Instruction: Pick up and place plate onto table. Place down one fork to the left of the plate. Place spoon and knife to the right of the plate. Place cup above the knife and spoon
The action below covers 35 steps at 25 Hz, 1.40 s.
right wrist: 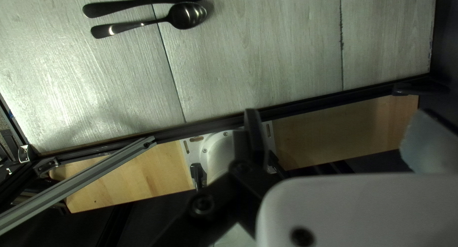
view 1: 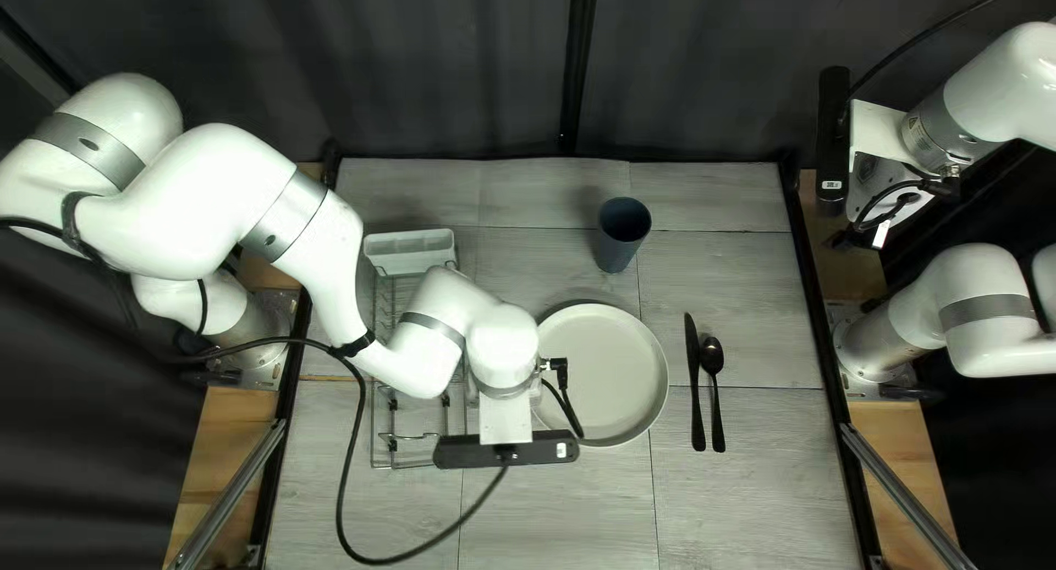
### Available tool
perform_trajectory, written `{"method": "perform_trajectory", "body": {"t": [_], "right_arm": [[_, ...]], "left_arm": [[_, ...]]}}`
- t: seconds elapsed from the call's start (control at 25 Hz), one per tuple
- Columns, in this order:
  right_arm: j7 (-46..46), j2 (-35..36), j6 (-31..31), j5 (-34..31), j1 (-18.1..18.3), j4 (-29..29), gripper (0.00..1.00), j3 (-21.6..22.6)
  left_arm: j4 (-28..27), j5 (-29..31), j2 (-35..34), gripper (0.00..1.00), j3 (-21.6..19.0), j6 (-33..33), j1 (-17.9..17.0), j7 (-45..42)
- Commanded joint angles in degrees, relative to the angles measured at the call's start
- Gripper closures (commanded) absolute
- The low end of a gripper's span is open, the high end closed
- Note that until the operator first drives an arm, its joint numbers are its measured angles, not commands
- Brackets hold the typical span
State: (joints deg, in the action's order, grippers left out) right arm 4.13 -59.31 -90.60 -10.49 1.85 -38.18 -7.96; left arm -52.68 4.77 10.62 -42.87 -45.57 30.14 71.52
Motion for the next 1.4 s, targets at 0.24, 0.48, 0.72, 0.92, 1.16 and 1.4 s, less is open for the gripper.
{"method": "perform_trajectory", "body": {"t": [0.24,0.48,0.72,0.92,1.16,1.4], "right_arm": [[0.0,0.0,0.0,0.0,0.0,0.0,0.0,0.0],[0.0,0.0,0.0,0.0,0.0,0.0,0.0,0.0],[0.0,0.0,0.0,0.0,0.0,0.0,0.0,0.0],[0.0,0.0,0.0,0.0,0.0,0.0,0.0,0.0],[0.0,0.0,0.0,0.0,0.0,0.0,0.0,0.0],[0.0,0.0,0.0,0.0,0.0,0.0,0.0,0.0]], "left_arm": [[2.2,1.7,3.1,1.0,2.0,4.0,2.5,5.2],[2.6,5.3,6.2,1.0,4.1,7.7,1.2,3.1],[5.0,6.4,6.9,1.0,5.1,11.6,1.1,2.1],[7.3,6.3,6.2,1.0,5.3,14.0,1.5,1.7],[8.3,4.9,4.5,0.0,4.8,14.2,2.2,1.6],[6.3,-2.8,-4.5,0.0,2.6,6.6,3.4,0.9]]}}
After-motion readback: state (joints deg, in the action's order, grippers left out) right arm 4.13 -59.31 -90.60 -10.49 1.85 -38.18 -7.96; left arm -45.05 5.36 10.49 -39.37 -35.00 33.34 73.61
